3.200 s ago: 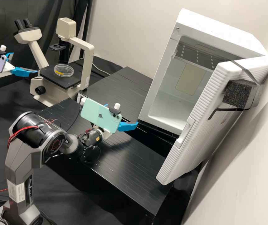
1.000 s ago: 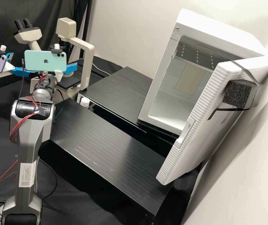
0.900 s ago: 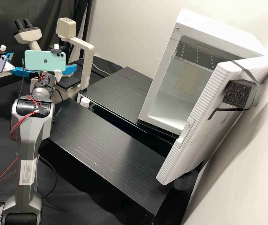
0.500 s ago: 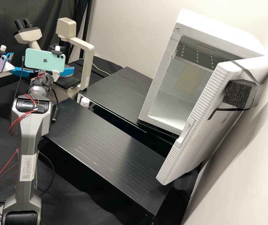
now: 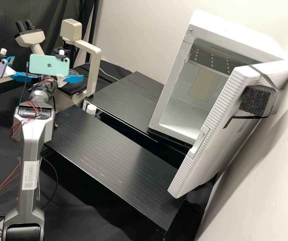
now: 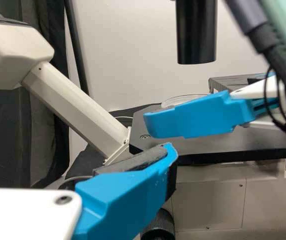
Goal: Move the petri dish to the bench.
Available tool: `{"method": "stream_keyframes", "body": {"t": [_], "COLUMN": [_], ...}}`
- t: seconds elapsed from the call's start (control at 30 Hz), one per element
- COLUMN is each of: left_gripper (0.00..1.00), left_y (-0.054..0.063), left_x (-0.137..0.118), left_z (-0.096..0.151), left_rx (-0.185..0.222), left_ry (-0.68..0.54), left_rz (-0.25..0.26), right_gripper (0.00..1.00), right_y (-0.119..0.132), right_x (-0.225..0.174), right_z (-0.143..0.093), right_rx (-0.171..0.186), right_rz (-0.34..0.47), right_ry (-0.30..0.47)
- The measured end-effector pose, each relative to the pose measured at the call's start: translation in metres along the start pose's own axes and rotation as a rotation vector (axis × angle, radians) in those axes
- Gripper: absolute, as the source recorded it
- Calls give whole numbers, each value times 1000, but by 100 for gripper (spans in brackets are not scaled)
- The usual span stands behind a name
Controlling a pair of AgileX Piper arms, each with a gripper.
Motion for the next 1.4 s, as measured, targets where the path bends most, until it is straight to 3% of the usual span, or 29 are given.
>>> {"method": "stream_keyframes", "body": {"t": [0.13,0.4,0.57,0.6,1.03,1.4], "left_gripper": [100,100,100,100,100,100], "left_y": [0,0,0,0,0,0], "left_x": [0,0,0,0,0,0], "left_z": [0,0,0,0,0,0], "left_rx": [0,0,0,0,0,0], "left_ry": [0,0,0,0,0,0], "left_rz": [0,0,0,0,0,0], "right_gripper": [100,100,100,0,0,0], "right_y": [-2,-4,-4,-5,-6,-8], "right_x": [6,13,14,14,16,16], "right_z": [-1,3,3,4,5,6], "right_rx": [8,67,70,68,56,81], "right_rz": [-15,-27,-36,-39,-60,-72], "right_ry": [-9,-56,-66,-69,-94,-107]}}
